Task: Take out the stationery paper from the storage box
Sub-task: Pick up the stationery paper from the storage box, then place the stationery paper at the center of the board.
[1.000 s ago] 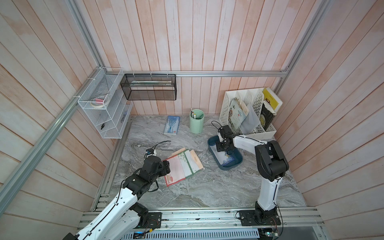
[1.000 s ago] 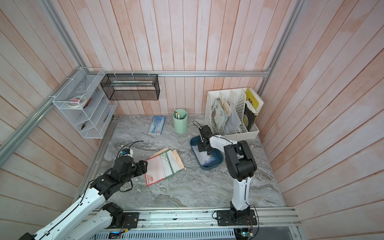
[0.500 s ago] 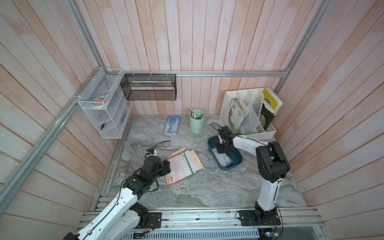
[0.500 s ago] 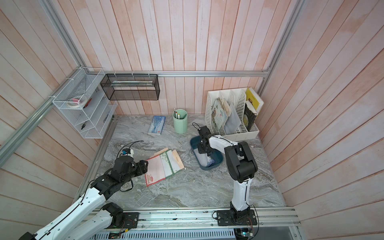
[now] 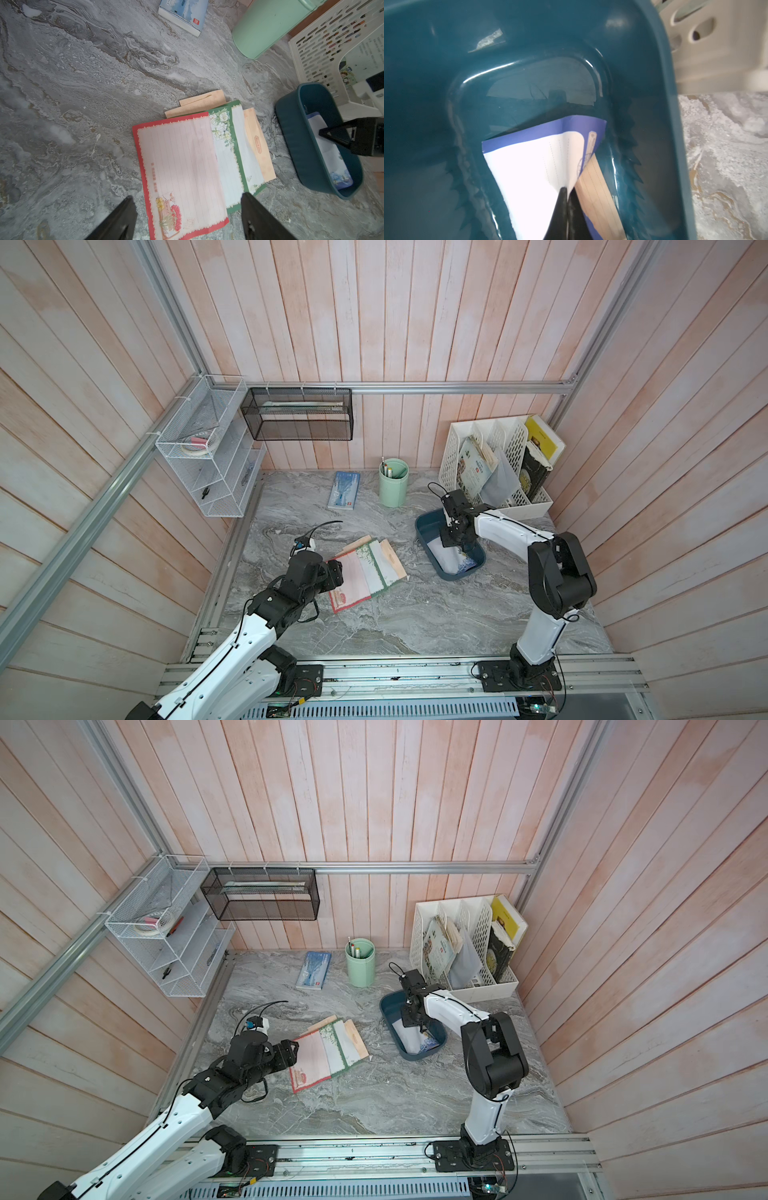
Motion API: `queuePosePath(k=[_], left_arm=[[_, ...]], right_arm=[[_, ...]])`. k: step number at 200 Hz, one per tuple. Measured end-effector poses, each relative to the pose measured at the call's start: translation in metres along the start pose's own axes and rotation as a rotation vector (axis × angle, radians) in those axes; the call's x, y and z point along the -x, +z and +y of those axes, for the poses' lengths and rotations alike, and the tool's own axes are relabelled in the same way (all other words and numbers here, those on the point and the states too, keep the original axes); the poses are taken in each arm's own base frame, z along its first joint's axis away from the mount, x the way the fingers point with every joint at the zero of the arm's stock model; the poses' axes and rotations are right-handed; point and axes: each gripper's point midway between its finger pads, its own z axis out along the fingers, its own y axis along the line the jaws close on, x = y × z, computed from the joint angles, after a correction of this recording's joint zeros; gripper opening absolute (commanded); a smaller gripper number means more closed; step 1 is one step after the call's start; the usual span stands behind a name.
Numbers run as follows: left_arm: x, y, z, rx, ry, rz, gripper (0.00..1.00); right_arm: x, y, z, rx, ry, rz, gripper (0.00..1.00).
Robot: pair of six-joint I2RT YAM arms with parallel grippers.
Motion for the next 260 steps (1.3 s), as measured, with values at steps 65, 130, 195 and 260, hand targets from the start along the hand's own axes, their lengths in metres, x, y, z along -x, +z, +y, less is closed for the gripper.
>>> queuePosePath(k=[65, 130, 195, 260], left_arm=[[0.001, 0.0, -0.011, -0.057, -0.01, 0.003, 0.82], [0.001, 0.001, -0.045, -0.252, -0.012, 0.009, 0.82], [-0.003, -0.006, -0.113, -0.651, -0.014, 0.029, 0.82], [-0.009, 0.005, -0.164, -0.763, 0.043, 0.065, 0.82]], right_arm=[[0.027, -0.041, -0.014, 0.039, 0.066, -0.131, 0.0], [0.056, -0.092, -0.019, 0.163, 0.138, -0.289, 0.0], [0.063, -0.144, 0.021, 0.483, 0.148, -0.37, 0.0], [0.049, -0.176, 0.087, 0.671, 0.051, -0.364, 0.0]])
